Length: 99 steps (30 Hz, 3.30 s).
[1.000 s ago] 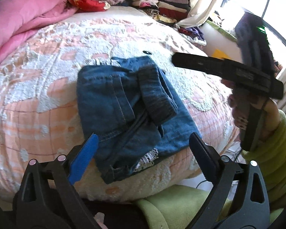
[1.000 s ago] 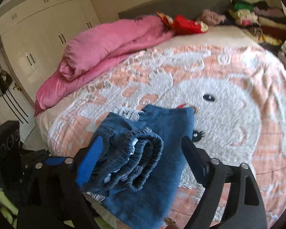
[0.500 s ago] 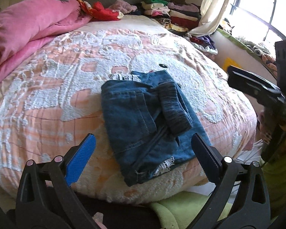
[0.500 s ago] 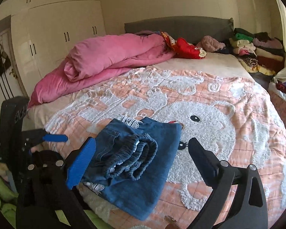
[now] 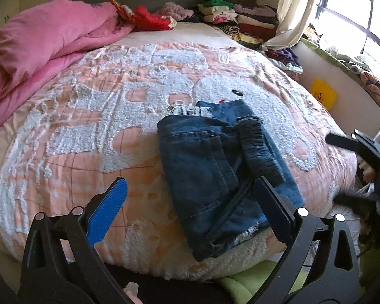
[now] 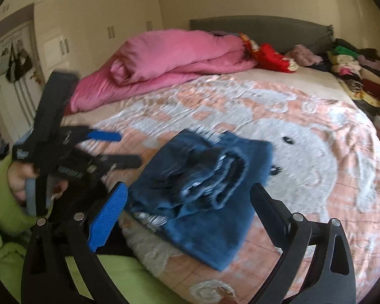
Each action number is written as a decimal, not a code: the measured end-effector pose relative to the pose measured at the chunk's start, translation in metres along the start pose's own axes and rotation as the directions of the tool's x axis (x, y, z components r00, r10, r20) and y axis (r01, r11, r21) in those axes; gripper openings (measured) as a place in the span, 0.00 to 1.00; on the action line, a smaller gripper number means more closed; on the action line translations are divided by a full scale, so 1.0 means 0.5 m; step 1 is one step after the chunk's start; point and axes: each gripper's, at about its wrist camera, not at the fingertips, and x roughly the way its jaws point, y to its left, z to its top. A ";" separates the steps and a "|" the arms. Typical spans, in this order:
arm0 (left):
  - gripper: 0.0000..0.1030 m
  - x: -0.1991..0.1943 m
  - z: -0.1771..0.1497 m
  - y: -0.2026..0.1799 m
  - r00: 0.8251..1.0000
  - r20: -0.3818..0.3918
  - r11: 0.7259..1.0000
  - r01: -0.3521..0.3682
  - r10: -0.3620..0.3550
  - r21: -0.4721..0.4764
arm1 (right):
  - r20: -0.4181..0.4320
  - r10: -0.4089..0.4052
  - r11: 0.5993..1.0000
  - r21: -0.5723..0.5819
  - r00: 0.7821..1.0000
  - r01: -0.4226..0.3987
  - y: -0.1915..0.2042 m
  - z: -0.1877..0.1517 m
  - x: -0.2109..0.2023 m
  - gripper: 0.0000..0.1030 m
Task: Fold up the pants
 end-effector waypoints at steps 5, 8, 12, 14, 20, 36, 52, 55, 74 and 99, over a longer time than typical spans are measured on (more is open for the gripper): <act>0.91 0.038 0.013 0.019 1.000 -0.029 1.000 -0.010 0.010 -0.020 | -0.043 0.032 0.996 -0.080 0.999 -0.036 0.042 -0.012 0.041 0.94; 0.91 0.064 0.023 0.030 0.999 -0.046 0.999 -0.011 0.009 -0.034 | -0.057 0.046 0.992 -0.115 0.997 -0.052 0.060 -0.017 0.057 0.94; 0.65 0.100 0.040 0.051 0.997 -0.071 0.998 0.004 -0.009 -0.067 | -0.075 0.061 0.984 -0.165 0.995 -0.073 0.080 -0.018 0.074 0.93; 0.48 0.114 0.048 0.057 0.996 -0.085 0.997 0.030 -0.037 -0.074 | -0.077 0.067 0.977 -0.195 0.995 -0.081 0.090 -0.017 0.081 0.93; 0.42 0.173 0.067 0.053 0.989 -0.146 0.999 0.036 -0.039 -0.028 | -0.137 0.104 0.944 -0.298 0.985 -0.141 0.124 -0.002 0.110 0.61; 0.56 0.199 0.068 0.068 0.985 -0.167 0.998 0.034 -0.041 -0.050 | -0.358 0.161 0.827 -0.460 0.920 -0.323 0.156 -0.008 0.213 0.10; 0.57 0.191 0.061 0.063 0.990 -0.138 0.997 0.024 -0.034 -0.068 | -0.330 0.156 0.899 -0.344 0.931 -0.272 0.128 -0.082 0.185 0.15; 0.57 0.186 0.060 0.062 0.991 -0.133 0.997 0.022 -0.031 -0.071 | -0.314 0.181 0.917 -0.288 0.932 -0.275 0.119 -0.072 0.177 0.20; 0.61 0.146 0.064 0.046 0.994 -0.095 0.997 0.039 -0.045 -0.063 | -0.173 0.156 0.967 -0.173 0.972 -0.186 0.060 -0.003 0.070 0.57; 0.90 0.010 0.054 0.048 0.999 0.029 0.996 0.033 -0.030 -0.088 | -0.025 -0.005 0.991 -0.137 1.000 0.001 0.039 0.024 -0.011 0.83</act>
